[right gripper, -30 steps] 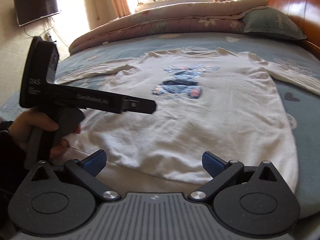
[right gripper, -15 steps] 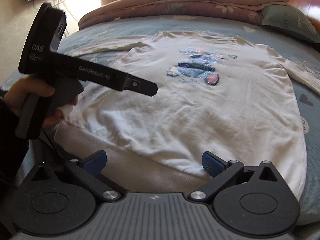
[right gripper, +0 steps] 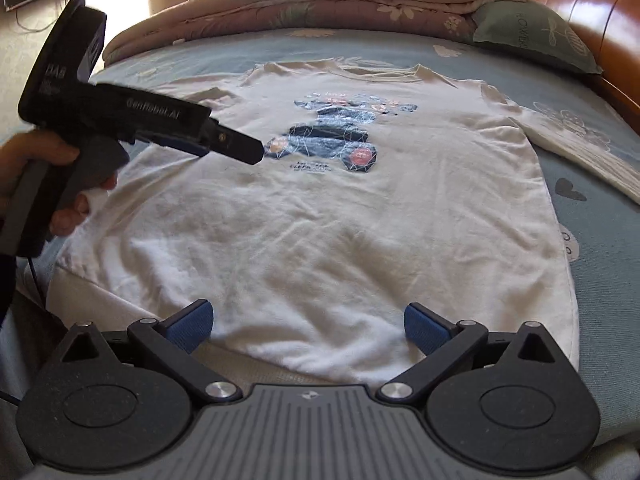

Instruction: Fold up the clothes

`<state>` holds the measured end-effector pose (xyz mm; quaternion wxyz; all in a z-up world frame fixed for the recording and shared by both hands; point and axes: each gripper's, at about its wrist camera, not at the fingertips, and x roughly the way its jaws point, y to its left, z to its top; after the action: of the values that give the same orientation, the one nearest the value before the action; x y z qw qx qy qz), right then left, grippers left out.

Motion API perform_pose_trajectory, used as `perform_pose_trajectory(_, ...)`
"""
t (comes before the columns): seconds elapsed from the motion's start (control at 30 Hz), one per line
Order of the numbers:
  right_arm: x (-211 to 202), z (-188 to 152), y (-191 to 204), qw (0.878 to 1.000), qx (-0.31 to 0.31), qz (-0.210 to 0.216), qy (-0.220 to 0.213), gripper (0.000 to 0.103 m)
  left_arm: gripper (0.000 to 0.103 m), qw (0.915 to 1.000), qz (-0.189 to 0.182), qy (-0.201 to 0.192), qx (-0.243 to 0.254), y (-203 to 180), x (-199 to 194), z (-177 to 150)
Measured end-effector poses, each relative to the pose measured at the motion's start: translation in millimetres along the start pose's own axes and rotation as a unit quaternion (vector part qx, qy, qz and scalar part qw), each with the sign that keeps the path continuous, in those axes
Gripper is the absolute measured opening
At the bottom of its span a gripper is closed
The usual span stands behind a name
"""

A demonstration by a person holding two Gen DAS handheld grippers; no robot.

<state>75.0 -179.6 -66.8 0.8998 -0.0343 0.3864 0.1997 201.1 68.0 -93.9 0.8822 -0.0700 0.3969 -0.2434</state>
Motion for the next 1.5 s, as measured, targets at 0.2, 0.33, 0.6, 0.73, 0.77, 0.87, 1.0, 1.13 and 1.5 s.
perform_pose_trajectory(0.2,16.9,12.7,-25.6,0.997,0.075,-0.020,-0.017,0.103,0.102,0.9999,-0.006,-0.004,-0.008,3.7,-1.4,-0.9)
perform_pose_trajectory(0.33,12.3,4.0,-41.4,0.994,0.104,-0.041,-0.003,0.103,0.102,1.0000,-0.001,-0.006,-0.007,3.8,-2.7,-1.9)
perform_pose_trajectory(0.6,6.3,-6.4,-38.6,0.994,0.078,-0.081,0.010,0.103,0.102,0.9995,0.029,0.002,0.011,-11.1,0.5,-0.3)
perform_pose_trajectory(0.73,7.6,-13.2,-29.8,0.992,0.064,-0.107,-0.010,0.103,0.102,0.9987,0.042,0.007,0.026,-17.1,2.9,-1.1)
perform_pose_trajectory(0.77,7.1,-14.0,-30.5,0.992,0.062,-0.106,-0.013,0.103,0.102,0.9988,0.041,0.007,0.025,-16.7,2.9,-1.0)
perform_pose_trajectory(0.87,6.6,-13.8,-30.5,0.992,0.060,-0.108,-0.014,0.103,0.102,0.9989,0.039,0.003,0.025,-16.0,2.7,-0.5)
perform_pose_trajectory(1.0,7.8,-17.0,-27.7,0.990,0.064,-0.118,-0.029,0.103,0.102,0.9988,0.041,0.005,0.026,-17.1,4.6,0.3)
perform_pose_trajectory(1.13,8.3,-18.4,-26.7,0.990,0.067,-0.122,-0.035,0.103,0.102,0.9985,0.045,0.006,0.031,-17.7,7.1,-1.1)
perform_pose_trajectory(1.5,8.6,-19.0,-26.7,0.989,0.074,-0.124,-0.041,0.103,0.102,0.9981,0.047,0.002,0.040,-18.0,8.0,-3.6)
